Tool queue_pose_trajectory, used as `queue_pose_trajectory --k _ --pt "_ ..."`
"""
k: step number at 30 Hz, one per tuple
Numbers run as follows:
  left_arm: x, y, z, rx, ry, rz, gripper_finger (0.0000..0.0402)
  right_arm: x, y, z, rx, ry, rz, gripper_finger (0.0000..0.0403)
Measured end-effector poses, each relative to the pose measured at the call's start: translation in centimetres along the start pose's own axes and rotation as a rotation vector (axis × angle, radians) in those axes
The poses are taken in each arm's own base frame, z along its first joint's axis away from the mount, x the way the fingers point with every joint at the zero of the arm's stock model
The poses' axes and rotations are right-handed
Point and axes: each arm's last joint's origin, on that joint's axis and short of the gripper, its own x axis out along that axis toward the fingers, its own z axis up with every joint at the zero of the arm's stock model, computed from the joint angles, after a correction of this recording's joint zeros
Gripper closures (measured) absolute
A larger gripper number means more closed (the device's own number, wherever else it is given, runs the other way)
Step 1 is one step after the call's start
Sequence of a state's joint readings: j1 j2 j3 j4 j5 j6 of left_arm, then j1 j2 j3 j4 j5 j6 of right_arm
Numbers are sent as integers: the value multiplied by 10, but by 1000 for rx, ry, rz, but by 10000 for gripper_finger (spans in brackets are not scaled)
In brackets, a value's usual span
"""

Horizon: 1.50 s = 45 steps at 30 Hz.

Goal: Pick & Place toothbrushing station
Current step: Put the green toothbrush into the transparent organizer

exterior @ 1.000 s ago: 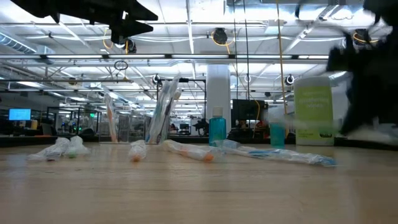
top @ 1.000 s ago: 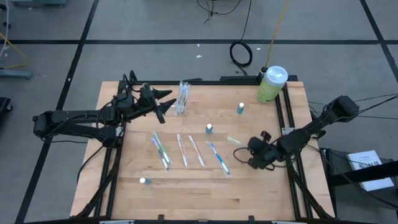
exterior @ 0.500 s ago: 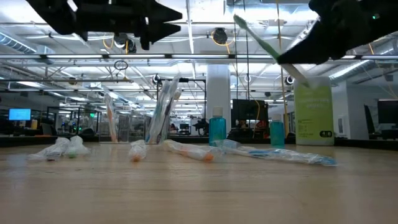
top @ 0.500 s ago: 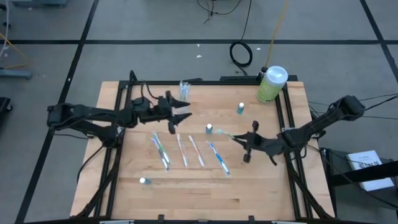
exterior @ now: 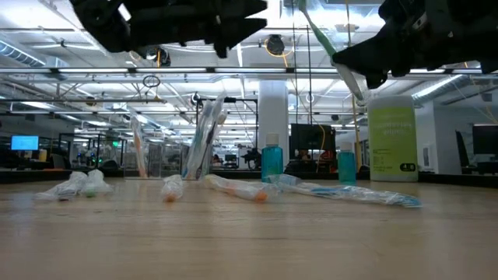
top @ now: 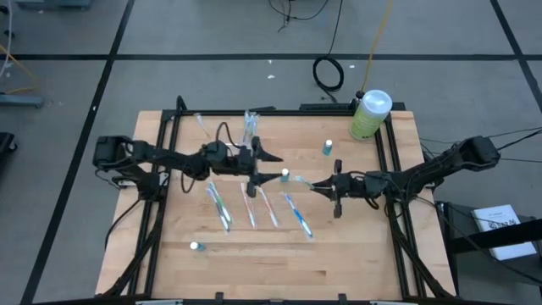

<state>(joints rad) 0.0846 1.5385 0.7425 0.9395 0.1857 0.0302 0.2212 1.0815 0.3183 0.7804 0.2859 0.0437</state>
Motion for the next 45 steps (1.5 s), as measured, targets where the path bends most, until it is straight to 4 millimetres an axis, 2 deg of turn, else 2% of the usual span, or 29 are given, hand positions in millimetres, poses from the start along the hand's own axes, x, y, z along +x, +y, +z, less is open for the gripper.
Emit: queue_pose_trajectory --k 6,15,28,36,39,45 --pt "27 -10 7 13 -34 -46 176 1 -1 0 -3 -2 -5 386" --pt "51 -24 2 -20 -32 -124 176 0 -1 0 -1 -6 -4 386" --pt "54 -25 0 6 -31 -18 176 0 -1 1 5 -15 -5 385" --pt "54 -24 0 7 -31 -14 179 1 -1 1 5 -15 -5 385" --pt "55 -24 -4 6 -24 -13 200 1 -1 1 3 -15 -5 385" --pt "57 -24 -1 0 -32 -13 273 1 -1 1 2 -14 -5 385"
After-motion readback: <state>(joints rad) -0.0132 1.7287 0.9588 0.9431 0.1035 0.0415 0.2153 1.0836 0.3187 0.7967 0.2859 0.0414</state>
